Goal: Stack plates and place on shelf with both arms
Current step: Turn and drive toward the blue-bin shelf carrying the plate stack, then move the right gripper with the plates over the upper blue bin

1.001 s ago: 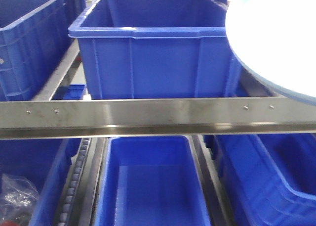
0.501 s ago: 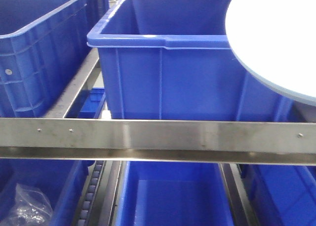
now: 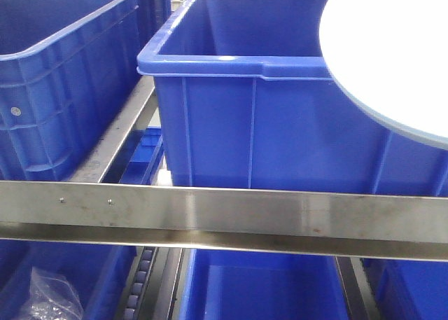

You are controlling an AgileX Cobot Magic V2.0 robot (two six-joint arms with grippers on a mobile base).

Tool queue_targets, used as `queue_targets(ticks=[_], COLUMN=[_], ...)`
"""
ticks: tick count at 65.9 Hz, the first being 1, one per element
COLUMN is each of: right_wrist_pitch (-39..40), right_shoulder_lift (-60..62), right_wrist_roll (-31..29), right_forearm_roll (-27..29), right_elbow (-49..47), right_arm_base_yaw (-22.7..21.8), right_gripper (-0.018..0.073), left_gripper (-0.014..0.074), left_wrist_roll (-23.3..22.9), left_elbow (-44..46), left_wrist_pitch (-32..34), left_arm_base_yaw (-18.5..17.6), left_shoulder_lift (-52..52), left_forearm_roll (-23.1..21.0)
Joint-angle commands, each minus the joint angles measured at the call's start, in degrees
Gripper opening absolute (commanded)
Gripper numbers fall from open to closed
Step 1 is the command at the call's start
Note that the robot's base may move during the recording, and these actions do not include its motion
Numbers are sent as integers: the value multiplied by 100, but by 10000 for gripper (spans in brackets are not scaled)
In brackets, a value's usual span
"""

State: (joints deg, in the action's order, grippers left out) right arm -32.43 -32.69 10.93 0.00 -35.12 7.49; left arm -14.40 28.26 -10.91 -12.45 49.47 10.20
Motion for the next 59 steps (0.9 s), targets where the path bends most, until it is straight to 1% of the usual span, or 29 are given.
queue_targets(ticks=[1,59], right_wrist_pitch=[522,522], right_shoulder_lift=[13,13], right_wrist_roll=[-33,-33], right_forearm_roll=[0,0], right_elbow=[-157,-157], right_arm_base_yaw=[-27,-27], right_gripper=[48,48], left_gripper=[89,89], left_wrist_roll=[-50,-50], left_elbow=[159,159], left_wrist_pitch=[443,443], left_arm_base_yaw=[-5,-5], left_shoulder_lift=[-46,-46], left_forearm_roll=[13,13])
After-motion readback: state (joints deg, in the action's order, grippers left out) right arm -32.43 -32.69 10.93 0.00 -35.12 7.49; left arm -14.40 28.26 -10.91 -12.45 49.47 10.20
